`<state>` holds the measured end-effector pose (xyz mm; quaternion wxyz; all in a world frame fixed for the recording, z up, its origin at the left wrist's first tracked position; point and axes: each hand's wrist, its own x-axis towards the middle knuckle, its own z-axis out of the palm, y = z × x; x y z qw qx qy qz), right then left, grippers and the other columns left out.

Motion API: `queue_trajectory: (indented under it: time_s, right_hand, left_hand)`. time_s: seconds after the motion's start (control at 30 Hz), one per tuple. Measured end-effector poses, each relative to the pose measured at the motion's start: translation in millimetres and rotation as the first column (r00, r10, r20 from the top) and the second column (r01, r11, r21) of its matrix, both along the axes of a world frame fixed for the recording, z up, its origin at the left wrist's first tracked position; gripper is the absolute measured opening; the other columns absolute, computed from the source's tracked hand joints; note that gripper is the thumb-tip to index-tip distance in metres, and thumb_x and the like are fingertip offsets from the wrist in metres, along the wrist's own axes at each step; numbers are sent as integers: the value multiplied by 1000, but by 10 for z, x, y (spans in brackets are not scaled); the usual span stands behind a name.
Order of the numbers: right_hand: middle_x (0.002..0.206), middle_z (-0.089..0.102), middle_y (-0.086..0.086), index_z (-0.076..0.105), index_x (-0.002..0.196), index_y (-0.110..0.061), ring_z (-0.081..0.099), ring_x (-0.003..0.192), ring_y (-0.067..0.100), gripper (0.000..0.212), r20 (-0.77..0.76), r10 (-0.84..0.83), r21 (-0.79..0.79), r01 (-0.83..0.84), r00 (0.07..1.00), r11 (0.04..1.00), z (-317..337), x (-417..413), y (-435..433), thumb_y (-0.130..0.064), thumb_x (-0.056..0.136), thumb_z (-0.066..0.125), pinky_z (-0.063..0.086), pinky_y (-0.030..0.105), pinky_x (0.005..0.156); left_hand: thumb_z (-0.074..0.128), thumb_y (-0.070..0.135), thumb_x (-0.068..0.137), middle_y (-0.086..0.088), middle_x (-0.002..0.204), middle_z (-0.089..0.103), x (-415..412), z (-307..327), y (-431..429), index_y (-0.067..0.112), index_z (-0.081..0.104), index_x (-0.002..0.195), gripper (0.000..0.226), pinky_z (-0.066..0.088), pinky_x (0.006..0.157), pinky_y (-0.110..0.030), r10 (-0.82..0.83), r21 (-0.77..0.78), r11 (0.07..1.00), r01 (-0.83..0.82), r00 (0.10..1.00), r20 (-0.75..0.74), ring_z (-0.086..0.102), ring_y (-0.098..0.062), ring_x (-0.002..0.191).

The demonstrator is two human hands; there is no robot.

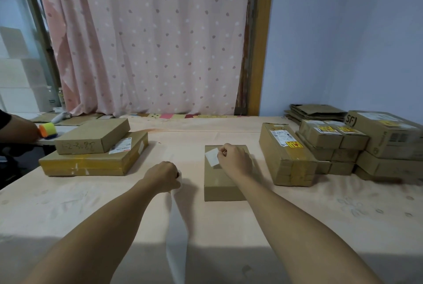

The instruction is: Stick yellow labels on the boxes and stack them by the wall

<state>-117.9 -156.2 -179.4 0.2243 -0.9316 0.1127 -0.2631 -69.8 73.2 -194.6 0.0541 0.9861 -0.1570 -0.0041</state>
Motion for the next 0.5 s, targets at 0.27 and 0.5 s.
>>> queue_trajectory:
  time_s: [0.27,0.5]
  right_hand:
    - [98,72,6,71,104,-17,57,81,27,29,11,-56,-109,56,998,992,62,-120,-260,-34,102,47,38,31,64]
    - [100,74,4,73,113,-17,65,88,24,36,120,-25,-301,60,992,952,132,-239,-417,-38,107,44,36,30,62]
  left_hand:
    - [63,54,88,-5,84,62,-72,451,-593,13,59,87,41,41,58,-28,44,-125,992,-36,997,68,60,-22,75]
    - [57,46,100,-12,81,77,-139,556,-1148,-2,75,86,52,49,56,-29,-72,-803,546,-239,942,-329,52,-20,52]
